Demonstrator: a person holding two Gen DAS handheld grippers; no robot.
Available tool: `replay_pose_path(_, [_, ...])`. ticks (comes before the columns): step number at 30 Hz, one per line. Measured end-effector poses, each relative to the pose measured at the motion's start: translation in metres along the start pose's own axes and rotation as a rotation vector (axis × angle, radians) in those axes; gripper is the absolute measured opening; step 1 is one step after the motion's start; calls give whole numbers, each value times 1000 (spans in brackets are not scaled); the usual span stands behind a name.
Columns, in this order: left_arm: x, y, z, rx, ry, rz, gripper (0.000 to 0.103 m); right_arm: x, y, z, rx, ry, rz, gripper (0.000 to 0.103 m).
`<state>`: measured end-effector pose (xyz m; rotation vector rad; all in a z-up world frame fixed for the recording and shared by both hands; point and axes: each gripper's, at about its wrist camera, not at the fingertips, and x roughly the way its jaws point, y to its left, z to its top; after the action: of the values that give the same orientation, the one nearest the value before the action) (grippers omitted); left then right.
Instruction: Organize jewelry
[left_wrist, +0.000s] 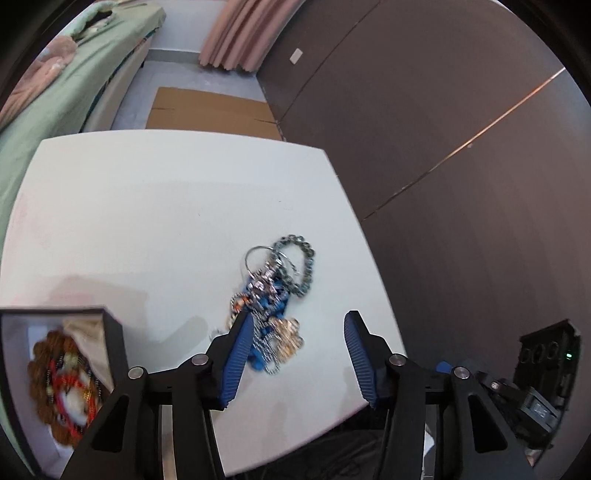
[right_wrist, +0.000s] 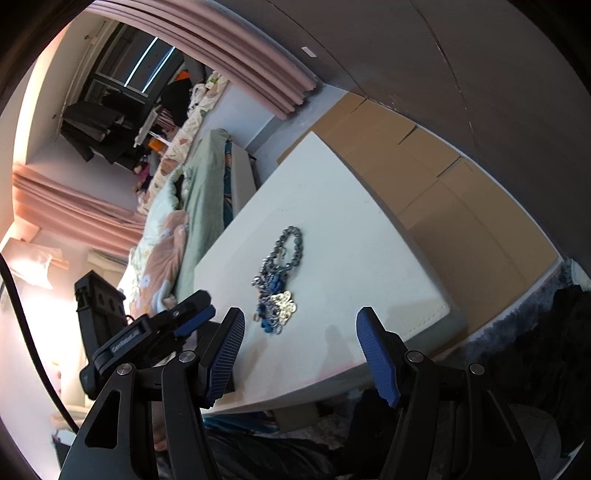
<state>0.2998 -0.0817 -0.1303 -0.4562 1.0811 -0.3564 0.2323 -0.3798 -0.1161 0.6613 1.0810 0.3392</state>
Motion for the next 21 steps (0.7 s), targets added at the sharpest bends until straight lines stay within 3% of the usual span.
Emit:
replay_pose_path(11, [48,10,15,37,51,70,46,24,-14,10,31,25,-46,64])
replay_pose_path(12, [51,10,15,43,52,71,43,28,-15,10,36,32,-53,64])
replay_pose_path(14, [55,10,15,52,63,64,17,32,-15,10,39,43,-68,64])
replay_pose_path(21, [36,4,8,74,-3,62,13,39,-10,8,27,54,-89,64])
